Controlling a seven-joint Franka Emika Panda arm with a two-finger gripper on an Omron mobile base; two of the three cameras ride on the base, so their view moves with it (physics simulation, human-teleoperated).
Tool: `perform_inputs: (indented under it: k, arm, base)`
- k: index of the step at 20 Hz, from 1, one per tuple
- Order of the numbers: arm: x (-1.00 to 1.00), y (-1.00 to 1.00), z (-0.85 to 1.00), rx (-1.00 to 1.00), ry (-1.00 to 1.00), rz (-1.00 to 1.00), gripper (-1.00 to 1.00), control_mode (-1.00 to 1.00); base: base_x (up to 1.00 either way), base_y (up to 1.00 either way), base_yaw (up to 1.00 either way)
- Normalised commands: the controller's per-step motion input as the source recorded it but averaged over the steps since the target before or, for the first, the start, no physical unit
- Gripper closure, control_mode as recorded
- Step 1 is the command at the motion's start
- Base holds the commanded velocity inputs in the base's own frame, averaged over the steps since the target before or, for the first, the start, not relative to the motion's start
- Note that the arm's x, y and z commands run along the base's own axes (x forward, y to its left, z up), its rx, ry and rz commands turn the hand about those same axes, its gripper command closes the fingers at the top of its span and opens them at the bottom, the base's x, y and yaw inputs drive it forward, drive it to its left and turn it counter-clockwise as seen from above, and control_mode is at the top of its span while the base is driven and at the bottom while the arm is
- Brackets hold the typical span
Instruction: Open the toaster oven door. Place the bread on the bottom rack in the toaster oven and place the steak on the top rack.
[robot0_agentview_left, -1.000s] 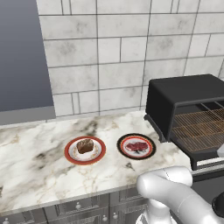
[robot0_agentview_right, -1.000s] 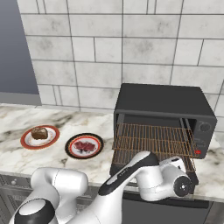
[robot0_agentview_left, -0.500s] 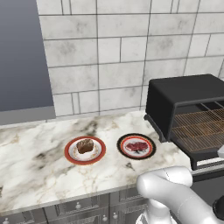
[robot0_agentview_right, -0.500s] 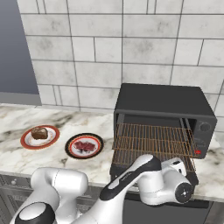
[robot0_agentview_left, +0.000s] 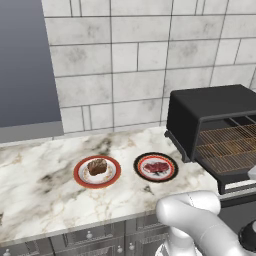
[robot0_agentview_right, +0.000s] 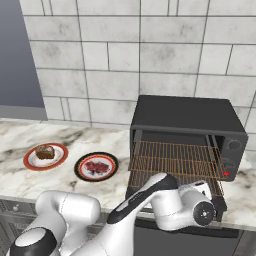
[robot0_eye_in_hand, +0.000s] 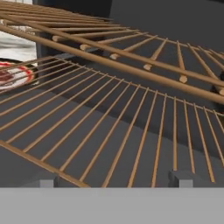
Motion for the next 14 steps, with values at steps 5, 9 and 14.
perform_inputs:
  k: [5, 9, 14]
  arm:
    - [-0.48, -0.28, 0.2, 0.08, 0.07, -0.14, -1.0, -1.0]
    - [-0.5, -0.28, 0.21, 0.1, 0.02, -0.14, -1.0, -1.0]
    - [-0.34, -0.2, 0.27, 0.09, 0.03, -0.11, -1.0, -1.0]
  base:
    - [0.0, 0.0, 0.0]
    - [0.0, 0.0, 0.0]
    - [0.0, 0.0, 0.0]
